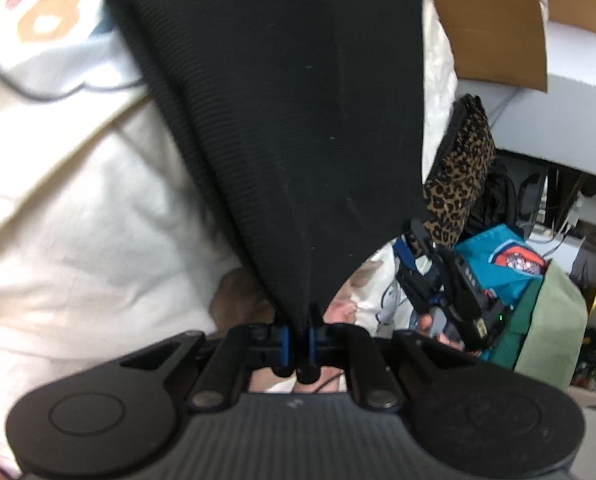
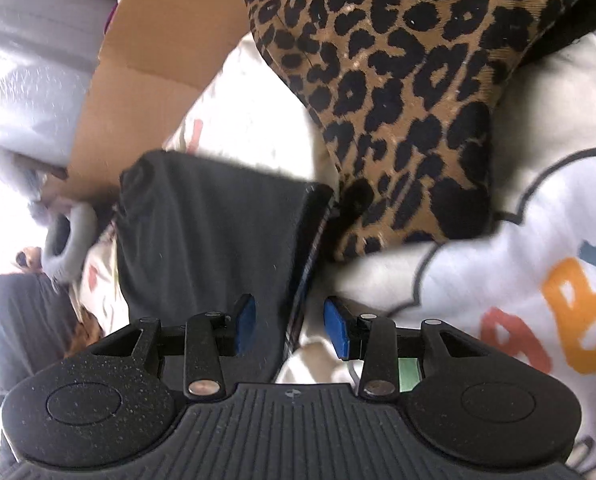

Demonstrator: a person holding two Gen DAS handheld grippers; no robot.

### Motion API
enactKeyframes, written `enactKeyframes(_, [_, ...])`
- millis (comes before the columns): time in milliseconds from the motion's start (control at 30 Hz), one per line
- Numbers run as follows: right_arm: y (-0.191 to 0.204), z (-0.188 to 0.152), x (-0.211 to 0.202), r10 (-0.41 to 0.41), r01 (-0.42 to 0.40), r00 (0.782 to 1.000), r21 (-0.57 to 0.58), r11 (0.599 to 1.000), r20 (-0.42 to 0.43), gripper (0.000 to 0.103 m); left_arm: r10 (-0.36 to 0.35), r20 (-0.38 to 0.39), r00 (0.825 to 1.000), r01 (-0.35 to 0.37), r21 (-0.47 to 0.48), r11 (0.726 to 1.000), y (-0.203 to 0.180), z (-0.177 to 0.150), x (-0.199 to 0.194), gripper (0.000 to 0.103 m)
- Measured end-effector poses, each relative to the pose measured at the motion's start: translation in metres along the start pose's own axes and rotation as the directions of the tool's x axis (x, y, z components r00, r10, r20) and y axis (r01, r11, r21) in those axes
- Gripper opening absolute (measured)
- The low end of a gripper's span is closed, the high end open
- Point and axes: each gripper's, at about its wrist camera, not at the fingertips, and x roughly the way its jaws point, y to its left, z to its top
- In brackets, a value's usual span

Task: Fold clothes
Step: 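Lift the black shorts off the bed with both tools, hanging them lengthwise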

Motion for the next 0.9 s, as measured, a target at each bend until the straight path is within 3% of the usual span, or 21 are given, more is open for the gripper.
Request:
enactKeyframes(267, [0.003, 0.012, 0.017, 0.016, -0.020, 0.995, 0.039, 0.999, 0.094, 0.044, 0.086, 0.004, 0.996, -0.086, 0.037, 0.996, -0.014, -0.001, -0.009, 0.009])
enactKeyframes(333, [0.009, 0.013, 0.017, 0.011, -0.013, 0.993, 0.020, 1.000, 0.119, 0.031, 0.118, 0.004, 0.993, -0.118, 0.046, 0.992, -0.011, -0.002, -0.013, 0.009])
enactKeyframes(367, [0.011, 0.014, 0.016, 0.012, -0.014, 0.992, 0.015, 1.000, 0.129, 0.030, 0.131, 0.005, 0.991, -0.131, 0.046, 0.990, -0.011, -0.003, -0.014, 0.009])
enactKeyframes(733, [0.015, 0.023, 0.033, -0.018, 0.016, 0.990, 0.011, 1.000, 0.143, 0.030, 0.180, 0.031, 0.983, -0.182, 0.058, 0.982, -0.020, -0.004, -0.014, 0.009])
enactKeyframes(767, [0.015, 0.025, 0.035, -0.021, 0.018, 0.990, 0.018, 1.000, 0.142, 0.027, 0.180, 0.039, 0.983, -0.182, 0.061, 0.981, -0.021, -0.004, -0.016, 0.009])
enactKeyframes(833, [0.016, 0.029, 0.037, -0.035, 0.031, 0.989, 0.028, 0.999, 0.146, 0.010, 0.180, 0.057, 0.982, -0.184, 0.066, 0.981, -0.026, -0.003, -0.019, 0.008])
enactKeyframes(900, [0.020, 0.033, 0.035, -0.036, 0.031, 0.989, 0.032, 0.999, 0.144, 0.007, 0.170, 0.080, 0.982, -0.176, 0.070, 0.982, -0.028, -0.003, -0.026, 0.008])
